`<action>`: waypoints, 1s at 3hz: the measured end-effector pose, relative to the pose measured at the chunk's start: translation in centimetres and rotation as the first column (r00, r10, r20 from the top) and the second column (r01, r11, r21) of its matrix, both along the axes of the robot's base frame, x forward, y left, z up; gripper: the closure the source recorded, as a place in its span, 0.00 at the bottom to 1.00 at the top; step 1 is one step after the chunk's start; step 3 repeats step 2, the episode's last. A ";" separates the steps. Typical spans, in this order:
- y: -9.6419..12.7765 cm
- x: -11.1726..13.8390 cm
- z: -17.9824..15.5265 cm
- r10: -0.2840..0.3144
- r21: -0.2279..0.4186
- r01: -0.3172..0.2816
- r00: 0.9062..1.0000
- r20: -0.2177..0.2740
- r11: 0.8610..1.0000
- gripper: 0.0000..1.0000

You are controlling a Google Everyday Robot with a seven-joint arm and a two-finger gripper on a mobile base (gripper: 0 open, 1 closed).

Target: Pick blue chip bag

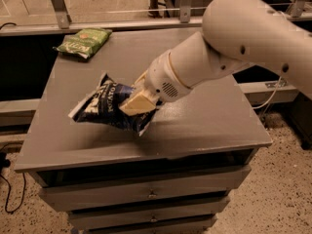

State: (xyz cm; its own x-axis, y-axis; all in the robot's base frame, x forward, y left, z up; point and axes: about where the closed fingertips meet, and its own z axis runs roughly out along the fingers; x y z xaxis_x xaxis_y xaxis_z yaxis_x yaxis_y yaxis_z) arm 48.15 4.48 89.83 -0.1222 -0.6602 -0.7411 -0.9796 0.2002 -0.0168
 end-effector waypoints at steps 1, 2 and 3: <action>-1.2 3.0 4.2 -0.026 0.113 0.018 0.997 0.071 0.993 1.00; -1.2 2.9 4.2 -0.025 0.112 0.017 0.997 0.071 0.994 1.00; -1.2 2.9 4.2 -0.025 0.112 0.017 0.997 0.071 0.994 1.00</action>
Offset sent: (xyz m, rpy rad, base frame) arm 0.0254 -0.0127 0.0311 0.0918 -0.0545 -0.0231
